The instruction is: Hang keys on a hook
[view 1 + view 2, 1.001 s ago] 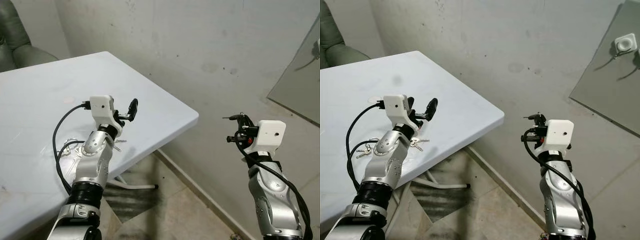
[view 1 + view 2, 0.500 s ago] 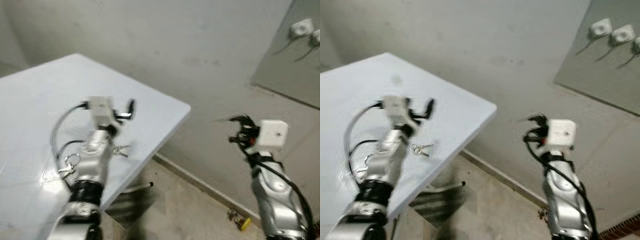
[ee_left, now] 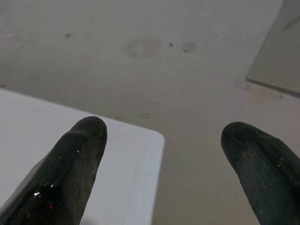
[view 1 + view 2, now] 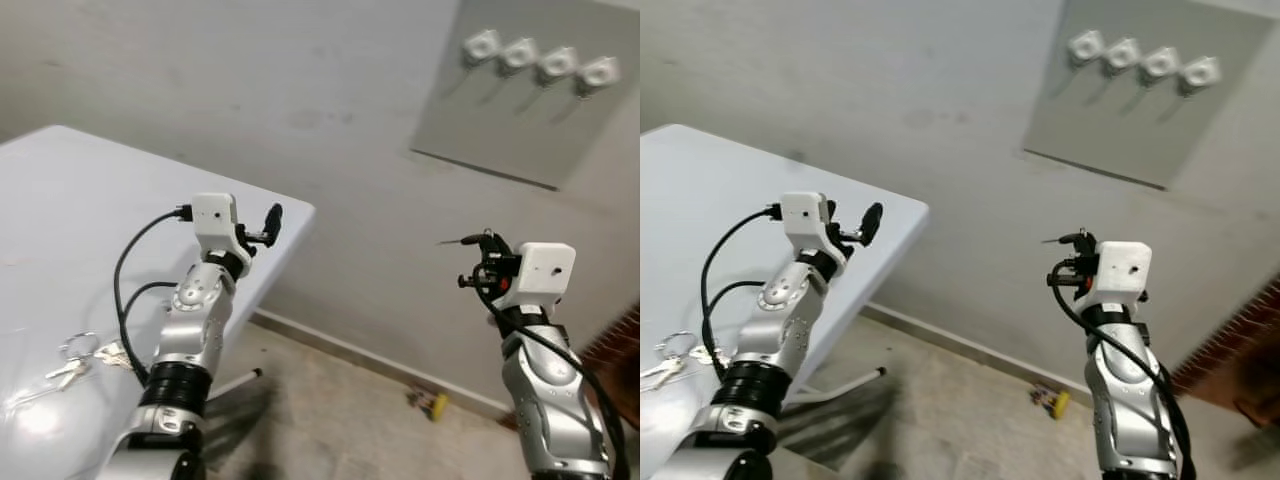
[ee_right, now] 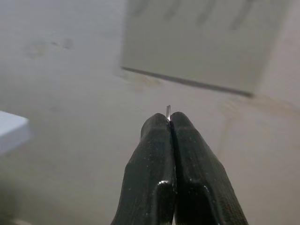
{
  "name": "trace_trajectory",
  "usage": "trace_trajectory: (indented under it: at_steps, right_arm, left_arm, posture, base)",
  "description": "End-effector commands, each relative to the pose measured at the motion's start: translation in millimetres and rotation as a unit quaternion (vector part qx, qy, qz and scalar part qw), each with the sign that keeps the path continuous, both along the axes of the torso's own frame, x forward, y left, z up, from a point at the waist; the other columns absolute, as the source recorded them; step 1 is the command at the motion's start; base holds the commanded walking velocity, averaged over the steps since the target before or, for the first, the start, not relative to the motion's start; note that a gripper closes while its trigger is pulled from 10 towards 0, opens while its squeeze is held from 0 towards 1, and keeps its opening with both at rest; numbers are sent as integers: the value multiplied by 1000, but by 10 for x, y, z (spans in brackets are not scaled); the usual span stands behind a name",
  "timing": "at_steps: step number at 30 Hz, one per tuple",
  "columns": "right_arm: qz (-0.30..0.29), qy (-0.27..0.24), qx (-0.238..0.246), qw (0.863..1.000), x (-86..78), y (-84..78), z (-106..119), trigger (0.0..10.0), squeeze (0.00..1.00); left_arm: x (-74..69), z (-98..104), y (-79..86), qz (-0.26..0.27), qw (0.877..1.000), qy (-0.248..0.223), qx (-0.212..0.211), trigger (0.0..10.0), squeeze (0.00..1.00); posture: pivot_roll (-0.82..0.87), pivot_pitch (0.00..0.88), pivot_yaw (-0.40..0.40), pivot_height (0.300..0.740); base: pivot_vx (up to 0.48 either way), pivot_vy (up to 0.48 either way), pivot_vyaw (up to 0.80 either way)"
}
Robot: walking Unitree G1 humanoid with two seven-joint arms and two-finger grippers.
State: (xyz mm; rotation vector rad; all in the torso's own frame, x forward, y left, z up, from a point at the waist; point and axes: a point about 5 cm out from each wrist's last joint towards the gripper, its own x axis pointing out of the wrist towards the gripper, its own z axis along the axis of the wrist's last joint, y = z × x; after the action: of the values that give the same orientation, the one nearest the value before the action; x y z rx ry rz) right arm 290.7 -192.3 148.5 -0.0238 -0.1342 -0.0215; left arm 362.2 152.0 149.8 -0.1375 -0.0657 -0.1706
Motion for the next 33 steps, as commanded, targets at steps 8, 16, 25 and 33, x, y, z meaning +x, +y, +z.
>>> trace_trajectory:
  at_steps: [8, 16, 25, 33]
  right_arm:
    - [-14, -9, -3, 1000, 9, -59, 53, 10000, 0]
    - [-14, -21, -8, 1000, 10, -35, 86, 10000, 0]
    - [-11, -29, -4, 1000, 4, -19, 94, 10000, 0]
    - [-7, -31, -3, 1000, 5, -7, 96, 10000, 0]
  left_arm:
    - [12, 26, -150, -23, 1000, 2, 2, 10000, 0]
    - [-5, 22, -215, -38, 999, 6, 2, 10000, 0]
    - [-2, 26, -241, -50, 999, 8, 1, 10000, 0]
    - [5, 67, -232, -56, 998, -3, 0, 10000, 0]
  posture:
    - [-61, 0, -52, 740]
    - [-62, 0, -52, 740]
    - [-69, 0, -47, 740]
    - [-70, 0, -44, 740]
  base:
    - [0, 0, -732]
    - [0, 0, 0]
    - [0, 0, 0]
    - [193, 0, 0]
